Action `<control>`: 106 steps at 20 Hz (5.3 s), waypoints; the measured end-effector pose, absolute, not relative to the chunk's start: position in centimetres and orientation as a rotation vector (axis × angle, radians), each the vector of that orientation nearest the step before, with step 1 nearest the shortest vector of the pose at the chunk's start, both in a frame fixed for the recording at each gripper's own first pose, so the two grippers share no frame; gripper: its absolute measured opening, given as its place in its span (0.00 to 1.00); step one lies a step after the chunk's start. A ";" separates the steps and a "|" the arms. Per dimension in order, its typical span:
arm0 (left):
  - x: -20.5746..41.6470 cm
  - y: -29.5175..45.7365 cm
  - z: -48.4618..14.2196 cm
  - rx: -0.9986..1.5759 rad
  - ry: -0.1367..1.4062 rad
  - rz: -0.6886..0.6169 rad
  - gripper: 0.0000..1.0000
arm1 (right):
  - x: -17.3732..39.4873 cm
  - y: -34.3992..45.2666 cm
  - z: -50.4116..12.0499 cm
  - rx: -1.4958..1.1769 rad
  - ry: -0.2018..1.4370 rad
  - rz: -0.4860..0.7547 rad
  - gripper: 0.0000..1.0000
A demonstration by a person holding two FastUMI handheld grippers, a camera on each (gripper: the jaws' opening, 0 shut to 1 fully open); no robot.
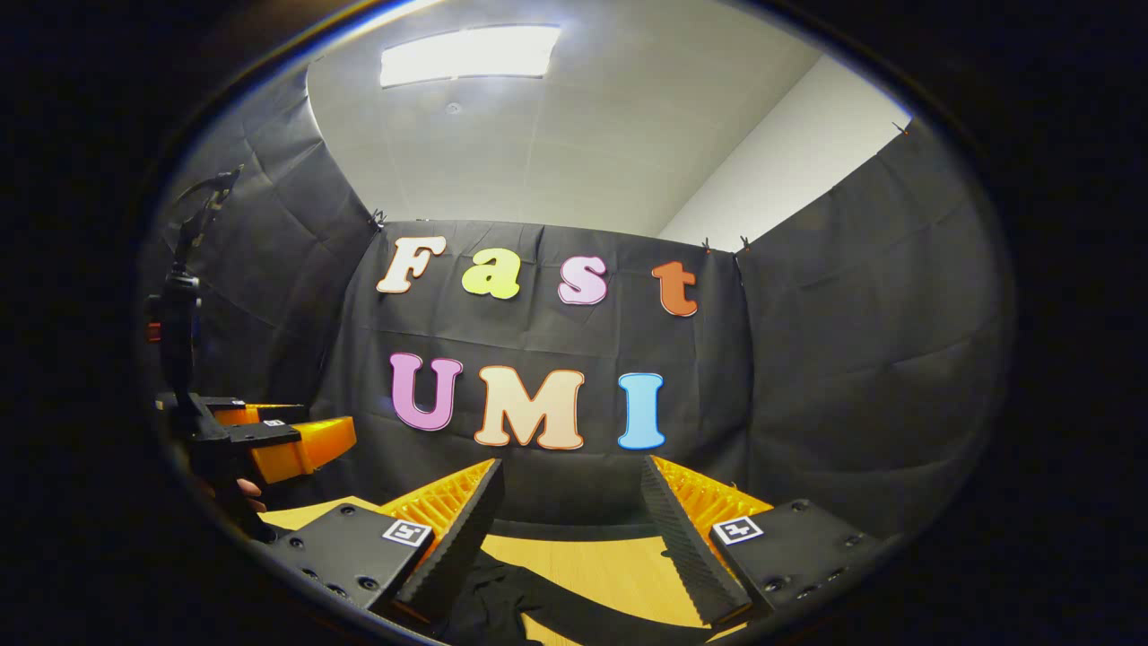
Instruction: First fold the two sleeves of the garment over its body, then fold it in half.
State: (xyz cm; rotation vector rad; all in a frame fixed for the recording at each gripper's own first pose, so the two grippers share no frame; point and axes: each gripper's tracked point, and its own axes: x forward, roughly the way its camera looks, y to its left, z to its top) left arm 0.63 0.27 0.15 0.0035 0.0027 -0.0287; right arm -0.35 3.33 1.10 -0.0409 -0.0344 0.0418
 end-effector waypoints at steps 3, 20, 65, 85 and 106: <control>0.7 -0.4 0.0 -0.009 0.008 -0.045 0.92 | -1.1 3.2 1.7 -0.043 -0.051 0.032 0.97; 0.1 1.4 0.0 0.010 0.004 0.008 0.92 | -0.9 4.2 1.2 -0.025 -0.045 0.048 0.97; -0.7 -0.2 -0.8 0.096 0.001 0.240 0.92 | 3.3 -16.3 -41.7 -0.042 0.951 0.012 0.99; -2.2 8.3 -1.1 0.097 0.011 0.303 0.92 | 6.7 -7.3 -37.4 0.012 0.849 0.053 0.03; -5.3 31.1 -5.1 0.119 0.117 0.346 0.92 | 9.5 33.7 -32.2 -0.118 0.708 0.531 0.03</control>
